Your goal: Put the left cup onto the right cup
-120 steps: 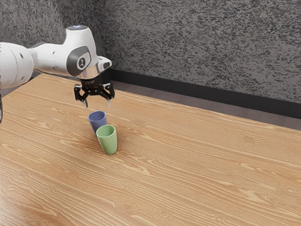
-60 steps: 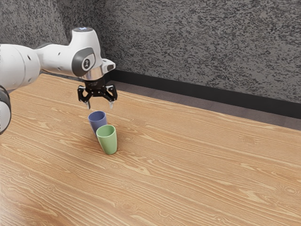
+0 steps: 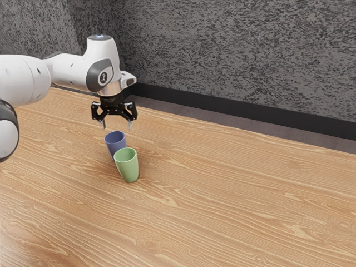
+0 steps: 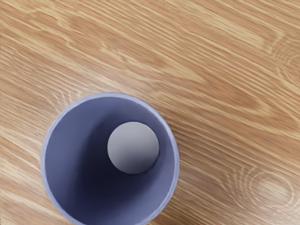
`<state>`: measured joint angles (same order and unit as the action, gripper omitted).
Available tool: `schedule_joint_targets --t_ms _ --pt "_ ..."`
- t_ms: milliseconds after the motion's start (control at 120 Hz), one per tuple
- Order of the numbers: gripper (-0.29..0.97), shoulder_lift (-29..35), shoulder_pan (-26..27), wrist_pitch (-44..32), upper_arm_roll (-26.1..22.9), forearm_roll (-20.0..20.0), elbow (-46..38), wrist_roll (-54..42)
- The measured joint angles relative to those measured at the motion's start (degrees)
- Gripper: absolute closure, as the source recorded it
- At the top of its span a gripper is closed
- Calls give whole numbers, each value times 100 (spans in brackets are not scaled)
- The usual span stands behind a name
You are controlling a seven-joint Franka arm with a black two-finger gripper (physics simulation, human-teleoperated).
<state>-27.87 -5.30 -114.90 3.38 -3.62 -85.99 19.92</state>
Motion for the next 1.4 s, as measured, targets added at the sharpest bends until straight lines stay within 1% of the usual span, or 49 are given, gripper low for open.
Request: schedule_joint_targets --t_ms 408,642,1400 --pt "0 -384 -59 -93 5 -11 141 -20" --pt "0 -493 -85 -112 5 -8 190 -24" --pt "0 -959 -85 -116 -12 -5 793 -34"
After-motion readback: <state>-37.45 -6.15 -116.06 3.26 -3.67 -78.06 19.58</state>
